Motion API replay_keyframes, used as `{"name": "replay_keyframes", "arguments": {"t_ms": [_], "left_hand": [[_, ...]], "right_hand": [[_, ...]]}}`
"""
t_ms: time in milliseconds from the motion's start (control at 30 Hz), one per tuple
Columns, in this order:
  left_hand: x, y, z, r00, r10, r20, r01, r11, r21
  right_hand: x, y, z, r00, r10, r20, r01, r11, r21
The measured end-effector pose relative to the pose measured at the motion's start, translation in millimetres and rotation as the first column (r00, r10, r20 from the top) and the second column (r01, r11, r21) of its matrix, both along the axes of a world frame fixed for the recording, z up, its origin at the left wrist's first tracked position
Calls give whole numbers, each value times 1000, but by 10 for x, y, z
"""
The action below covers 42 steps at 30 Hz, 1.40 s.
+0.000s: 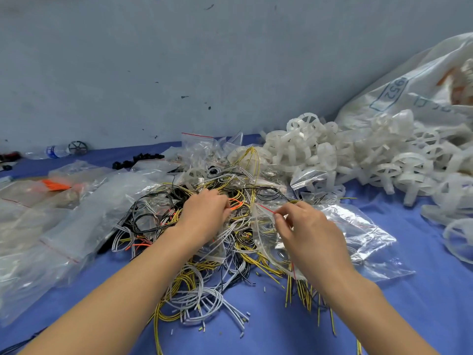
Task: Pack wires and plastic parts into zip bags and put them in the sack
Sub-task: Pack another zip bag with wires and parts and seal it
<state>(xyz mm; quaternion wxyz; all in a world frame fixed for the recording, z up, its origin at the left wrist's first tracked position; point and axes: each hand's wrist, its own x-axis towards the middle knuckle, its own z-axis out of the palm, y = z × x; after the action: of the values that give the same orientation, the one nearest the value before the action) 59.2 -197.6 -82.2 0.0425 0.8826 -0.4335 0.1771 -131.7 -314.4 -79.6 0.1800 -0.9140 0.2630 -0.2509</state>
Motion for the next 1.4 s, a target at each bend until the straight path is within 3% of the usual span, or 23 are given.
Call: {"name": "replay_keyframes", "arguments": {"t_ms": [67, 167, 233, 333, 467, 667, 833, 967, 1067, 1200, 1267, 1400], "left_hand": [[-23, 25, 20, 999, 1, -45, -3, 999, -45], [-115, 94, 183, 989, -46, -143, 11, 971, -239], [-264, 175, 310, 980, -182, -82, 147, 935, -322], [-539, 311, 379, 909, -391, 142, 410, 898, -158], [-721, 286, 312, 820, -495, 287, 502, 863, 55], [-897, -148, 200, 768, -554, 322, 565, 823, 67], [-948, -399, 143, 841, -523, 138, 534, 844, -53], [-925, -424, 132, 825, -566, 17, 566, 825, 3], [-791, -323, 230, 793, -609, 7, 601, 782, -167], [-518, -485, 381, 870, -465, -165, 336, 803, -493], [-398, -792, 454, 891, -373, -258, 204, 837, -507], [-134, -1613, 515, 874, -227, -430, 55, 925, -377]], "right_hand": [[1, -13, 1, 1000, -6, 10, 6, 1000, 13], [2, -34, 5, 999, -21, 41, 18, 998, 61], [2, -54, 13, 997, -47, 66, 41, 995, 92], [4, -68, 31, 992, -79, 100, 67, 991, 114], [-19, -51, 50, 987, -109, 121, 95, 989, 115], [-22, 18, 86, 991, -73, 112, 66, 995, 71], [-51, -111, 129, 984, -94, 149, 76, 990, 123], [-47, -138, 141, 984, -92, 155, 74, 990, 119], [-33, -199, 137, 983, -93, 161, 67, 985, 161], [28, -293, 110, 985, -87, 151, 54, 977, 209], [59, -348, 85, 988, -76, 137, 41, 969, 242], [72, -489, 33, 996, -30, 86, 2, 951, 309]]}}
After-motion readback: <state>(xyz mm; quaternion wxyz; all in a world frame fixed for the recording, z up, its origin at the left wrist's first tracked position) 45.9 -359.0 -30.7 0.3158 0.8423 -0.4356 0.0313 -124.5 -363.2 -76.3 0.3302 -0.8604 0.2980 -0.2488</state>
